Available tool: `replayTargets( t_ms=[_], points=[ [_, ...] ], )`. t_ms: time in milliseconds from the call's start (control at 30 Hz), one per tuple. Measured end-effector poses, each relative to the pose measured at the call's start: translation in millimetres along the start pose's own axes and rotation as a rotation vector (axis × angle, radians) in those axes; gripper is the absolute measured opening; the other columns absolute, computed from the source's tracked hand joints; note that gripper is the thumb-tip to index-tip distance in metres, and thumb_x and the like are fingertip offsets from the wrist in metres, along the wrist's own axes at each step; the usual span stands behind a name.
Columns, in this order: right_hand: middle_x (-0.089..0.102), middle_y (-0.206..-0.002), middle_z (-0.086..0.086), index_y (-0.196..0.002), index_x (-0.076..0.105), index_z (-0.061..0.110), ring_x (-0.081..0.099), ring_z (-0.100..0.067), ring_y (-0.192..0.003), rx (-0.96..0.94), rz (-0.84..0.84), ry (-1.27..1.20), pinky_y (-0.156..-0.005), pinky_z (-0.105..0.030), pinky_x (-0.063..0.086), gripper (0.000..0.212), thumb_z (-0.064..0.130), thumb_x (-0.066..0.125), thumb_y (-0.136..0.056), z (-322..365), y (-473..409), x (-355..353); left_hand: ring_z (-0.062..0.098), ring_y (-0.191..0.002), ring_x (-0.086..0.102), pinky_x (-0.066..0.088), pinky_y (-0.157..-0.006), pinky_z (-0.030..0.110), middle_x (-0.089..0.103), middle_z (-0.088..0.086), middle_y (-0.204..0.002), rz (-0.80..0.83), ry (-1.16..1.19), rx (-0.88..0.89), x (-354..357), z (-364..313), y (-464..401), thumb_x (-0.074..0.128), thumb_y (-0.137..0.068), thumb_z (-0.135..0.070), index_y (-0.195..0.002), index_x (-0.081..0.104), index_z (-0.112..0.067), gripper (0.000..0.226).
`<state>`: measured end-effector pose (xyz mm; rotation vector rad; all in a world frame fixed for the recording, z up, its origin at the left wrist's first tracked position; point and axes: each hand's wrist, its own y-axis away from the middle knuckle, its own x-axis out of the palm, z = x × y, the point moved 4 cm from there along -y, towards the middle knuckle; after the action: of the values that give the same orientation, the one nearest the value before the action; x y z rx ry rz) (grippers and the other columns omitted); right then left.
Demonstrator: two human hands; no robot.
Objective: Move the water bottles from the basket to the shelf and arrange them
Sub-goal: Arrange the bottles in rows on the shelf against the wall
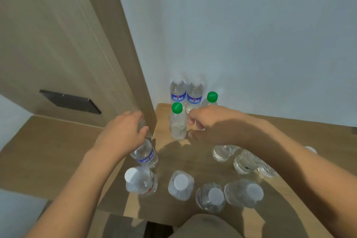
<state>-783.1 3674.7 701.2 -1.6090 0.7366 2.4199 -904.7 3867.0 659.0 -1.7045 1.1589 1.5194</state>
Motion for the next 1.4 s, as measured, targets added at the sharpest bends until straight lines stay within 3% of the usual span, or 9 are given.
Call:
replayTargets(
  t_ms=[133,233,367,500,667,833,967,1167,1400],
  points=[
    [0.056,-0.088,0.003,-0.104,0.054,0.016,0.05,-0.016,-0.077,0.03,0.16,0.015,-0.064,-0.028,0.039,0.033,0.046,0.06,-0.091,16.4,22.1,19.6,0.028,-0.111,0.059,0.049,-0.084,0.038,0.06,0.006,-0.126,0.16,-0.102,-0.104,17.7,10.9,18.8,0.053,-0.09,-0.06,-0.133,0.046,-0.024,0.057],
    [0.049,-0.08,0.005,-0.097,0.05,0.017,0.051,-0.019,-0.08,0.063,0.284,0.142,-0.062,-0.03,0.041,0.036,0.05,0.062,-0.088,20.6,31.8,43.1,0.028,-0.092,0.059,0.047,-0.072,0.036,0.065,0.006,-0.111,0.263,-0.141,-0.154,32.9,14.9,24.0,0.052,-0.089,-0.06,-0.119,0.045,-0.024,0.047],
    [0.055,-0.101,0.003,-0.103,0.048,0.02,0.056,-0.02,-0.09,0.117,0.456,0.102,-0.082,-0.037,0.05,0.047,0.057,0.068,-0.081,19.9,38.9,71.3,0.03,-0.075,0.052,0.04,-0.062,0.034,0.065,0.012,-0.096,0.132,-0.134,-0.12,42.3,11.4,25.4,0.051,-0.092,-0.04,-0.1,0.043,-0.017,0.025],
    [0.064,-0.099,0.002,-0.105,0.063,0.016,0.063,-0.021,-0.089,0.085,0.488,0.178,-0.068,-0.031,0.048,0.052,0.055,0.074,-0.072,23.2,42.7,87.4,0.033,-0.077,0.056,0.038,-0.059,0.034,0.062,0.013,-0.092,0.062,-0.106,-0.108,40.4,8.5,24.3,0.052,-0.093,-0.034,-0.1,0.047,-0.013,0.023],
    [0.064,-0.106,-0.002,-0.114,0.06,0.015,0.062,-0.022,-0.094,0.069,0.42,0.251,-0.071,-0.031,0.048,0.048,0.041,0.073,-0.076,26.3,44.8,102.8,0.036,-0.085,0.058,0.04,-0.063,0.035,0.062,0.016,-0.095,0.039,-0.049,-0.117,35.0,8.6,17.9,0.056,-0.09,-0.029,-0.094,0.049,-0.011,0.02],
    [0.062,-0.09,-0.002,-0.104,0.06,0.013,0.058,-0.022,-0.076,0.021,0.433,0.256,-0.057,-0.027,0.043,0.032,0.034,0.069,-0.081,23.4,42.3,83.4,0.037,-0.079,0.056,0.04,-0.062,0.036,0.062,0.016,-0.087,-0.082,-0.043,-0.107,10.9,3.9,21.1,0.057,-0.089,-0.028,-0.089,0.05,-0.009,0.021],
    [0.054,-0.079,0.006,-0.098,0.056,0.017,0.049,-0.014,-0.068,0.045,0.417,0.161,-0.054,-0.028,0.036,0.025,0.028,0.07,-0.081,15.6,41.6,37.5,0.036,-0.076,0.052,0.039,-0.063,0.036,0.062,0.017,-0.087,-0.179,-0.034,-0.081,-22.9,-2.5,22.7,0.058,-0.088,-0.032,-0.089,0.051,-0.011,0.022],
    [0.055,-0.08,0.0,-0.098,0.054,0.016,0.047,-0.017,-0.065,0.093,0.321,0.135,-0.053,-0.028,0.035,0.029,0.026,0.074,-0.078,15.6,33.1,-44.7,0.04,-0.091,0.057,0.04,-0.069,0.037,0.066,0.016,-0.102,-0.325,-0.01,0.002,-103.3,-32.6,23.1,0.06,-0.086,-0.039,-0.098,0.059,-0.015,0.027],
    [0.062,-0.065,-0.006,-0.088,0.053,0.016,0.048,-0.022,-0.055,0.194,0.093,0.054,-0.053,-0.026,0.039,0.024,0.032,0.07,-0.081,1.1,29.5,-147.9,0.036,-0.085,0.055,0.035,-0.063,0.035,0.063,0.008,-0.085,-0.521,0.131,0.147,-206.8,-81.1,20.0,0.063,-0.084,-0.038,-0.086,0.063,-0.017,0.022]
  ],
)
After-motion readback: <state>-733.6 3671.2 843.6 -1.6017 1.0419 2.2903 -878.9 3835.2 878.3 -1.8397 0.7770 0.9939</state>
